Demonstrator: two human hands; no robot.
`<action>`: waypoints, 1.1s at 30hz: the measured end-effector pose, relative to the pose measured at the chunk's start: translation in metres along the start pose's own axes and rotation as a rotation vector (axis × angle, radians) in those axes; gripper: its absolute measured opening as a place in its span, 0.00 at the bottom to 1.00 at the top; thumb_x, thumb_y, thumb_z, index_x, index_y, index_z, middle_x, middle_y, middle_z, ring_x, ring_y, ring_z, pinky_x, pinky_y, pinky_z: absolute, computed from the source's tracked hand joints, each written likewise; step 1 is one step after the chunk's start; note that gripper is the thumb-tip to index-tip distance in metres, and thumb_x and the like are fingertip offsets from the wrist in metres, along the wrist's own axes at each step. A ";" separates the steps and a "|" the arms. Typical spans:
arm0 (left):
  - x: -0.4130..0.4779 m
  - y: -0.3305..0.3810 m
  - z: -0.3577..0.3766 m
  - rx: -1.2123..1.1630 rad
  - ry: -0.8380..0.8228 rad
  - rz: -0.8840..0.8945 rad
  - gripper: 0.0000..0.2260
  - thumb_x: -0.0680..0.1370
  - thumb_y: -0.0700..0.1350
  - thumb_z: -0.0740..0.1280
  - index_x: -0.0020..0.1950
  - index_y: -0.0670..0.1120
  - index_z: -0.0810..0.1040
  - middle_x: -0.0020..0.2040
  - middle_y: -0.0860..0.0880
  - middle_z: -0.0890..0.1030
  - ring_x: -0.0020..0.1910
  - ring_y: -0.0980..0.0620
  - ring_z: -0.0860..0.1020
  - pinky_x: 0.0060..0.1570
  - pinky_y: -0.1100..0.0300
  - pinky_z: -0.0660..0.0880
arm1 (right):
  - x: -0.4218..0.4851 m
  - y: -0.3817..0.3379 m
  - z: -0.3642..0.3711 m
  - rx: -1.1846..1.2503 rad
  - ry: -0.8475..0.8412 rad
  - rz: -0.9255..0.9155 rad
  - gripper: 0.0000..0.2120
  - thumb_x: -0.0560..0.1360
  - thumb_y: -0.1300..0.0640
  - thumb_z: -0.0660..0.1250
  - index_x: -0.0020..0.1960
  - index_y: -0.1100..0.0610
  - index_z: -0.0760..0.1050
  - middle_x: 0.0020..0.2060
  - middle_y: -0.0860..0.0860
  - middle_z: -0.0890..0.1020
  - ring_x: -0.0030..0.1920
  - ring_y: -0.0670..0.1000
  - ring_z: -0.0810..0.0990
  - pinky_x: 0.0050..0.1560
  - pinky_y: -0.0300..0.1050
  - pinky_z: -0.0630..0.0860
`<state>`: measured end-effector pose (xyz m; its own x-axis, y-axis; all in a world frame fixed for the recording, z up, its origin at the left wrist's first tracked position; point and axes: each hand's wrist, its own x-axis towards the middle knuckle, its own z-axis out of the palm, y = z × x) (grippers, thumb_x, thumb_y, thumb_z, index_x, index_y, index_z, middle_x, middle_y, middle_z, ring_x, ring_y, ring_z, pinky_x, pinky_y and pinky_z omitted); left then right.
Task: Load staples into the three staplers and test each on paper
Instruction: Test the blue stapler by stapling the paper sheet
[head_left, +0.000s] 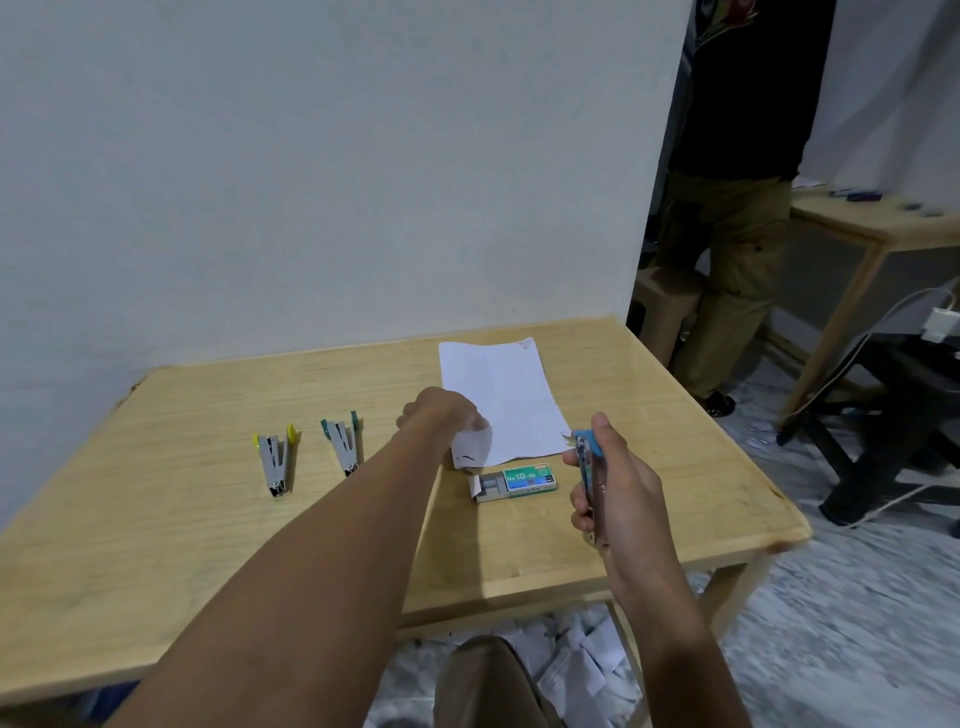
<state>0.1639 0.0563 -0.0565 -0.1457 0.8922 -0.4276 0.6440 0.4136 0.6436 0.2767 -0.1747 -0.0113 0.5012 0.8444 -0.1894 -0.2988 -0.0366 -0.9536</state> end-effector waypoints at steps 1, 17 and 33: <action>0.000 -0.002 -0.001 -0.032 0.004 0.024 0.32 0.57 0.51 0.80 0.54 0.41 0.72 0.56 0.41 0.78 0.56 0.38 0.77 0.55 0.44 0.77 | 0.001 0.000 -0.003 0.009 0.007 -0.005 0.24 0.77 0.39 0.64 0.51 0.62 0.79 0.35 0.51 0.78 0.25 0.46 0.69 0.23 0.39 0.65; -0.112 -0.048 -0.097 -0.893 -0.299 0.412 0.13 0.78 0.44 0.69 0.61 0.42 0.78 0.57 0.46 0.84 0.54 0.45 0.83 0.46 0.50 0.81 | -0.002 -0.022 -0.005 -0.100 0.045 -0.100 0.17 0.71 0.39 0.72 0.49 0.51 0.79 0.40 0.48 0.77 0.27 0.46 0.61 0.29 0.42 0.62; -0.190 -0.114 -0.111 -1.372 -0.610 0.464 0.33 0.61 0.56 0.81 0.62 0.45 0.78 0.56 0.41 0.83 0.52 0.43 0.83 0.47 0.48 0.80 | -0.028 -0.014 0.060 0.056 -0.246 -0.148 0.06 0.74 0.54 0.74 0.46 0.56 0.80 0.30 0.48 0.74 0.26 0.44 0.67 0.24 0.36 0.65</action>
<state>0.0348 -0.1404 0.0214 0.3949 0.9187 0.0002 -0.6518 0.2800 0.7048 0.2182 -0.1660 0.0216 0.3329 0.9428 0.0198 -0.2846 0.1205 -0.9510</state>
